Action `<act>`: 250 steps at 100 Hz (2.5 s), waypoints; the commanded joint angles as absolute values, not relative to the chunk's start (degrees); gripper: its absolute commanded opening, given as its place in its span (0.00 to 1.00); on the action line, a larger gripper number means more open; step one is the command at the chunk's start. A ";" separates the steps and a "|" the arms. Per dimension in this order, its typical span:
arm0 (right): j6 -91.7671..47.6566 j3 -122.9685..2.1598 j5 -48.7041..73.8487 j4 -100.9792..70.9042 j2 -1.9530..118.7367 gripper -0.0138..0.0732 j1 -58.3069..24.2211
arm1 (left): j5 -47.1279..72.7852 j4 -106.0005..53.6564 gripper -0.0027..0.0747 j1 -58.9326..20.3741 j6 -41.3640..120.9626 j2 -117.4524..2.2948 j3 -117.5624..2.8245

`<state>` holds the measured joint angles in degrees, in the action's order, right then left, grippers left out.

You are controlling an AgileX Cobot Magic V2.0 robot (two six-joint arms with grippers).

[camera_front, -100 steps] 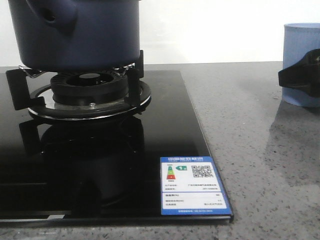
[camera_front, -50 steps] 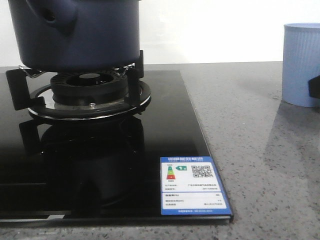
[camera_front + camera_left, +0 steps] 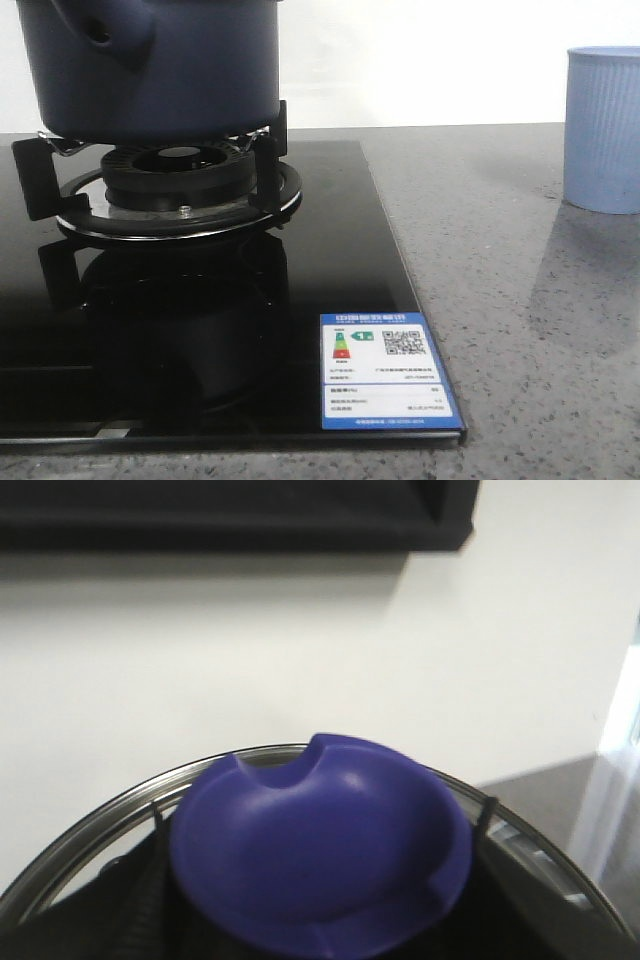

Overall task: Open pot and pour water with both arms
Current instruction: 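Lower the lid onto the pot and open the left gripper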

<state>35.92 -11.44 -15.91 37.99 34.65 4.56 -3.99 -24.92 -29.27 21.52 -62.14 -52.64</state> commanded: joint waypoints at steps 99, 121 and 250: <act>37.38 -12.77 -16.14 40.93 29.37 0.84 4.96 | -17.14 -24.28 0.50 -31.86 21.29 -73.42 -54.74; 37.38 -12.77 -16.14 41.09 29.37 0.84 4.96 | -14.40 -24.28 0.50 -30.05 21.29 -73.42 -54.74; 37.38 -12.77 -16.14 41.13 29.37 0.84 4.96 | -9.64 -24.28 0.71 -30.05 21.29 -72.71 -54.74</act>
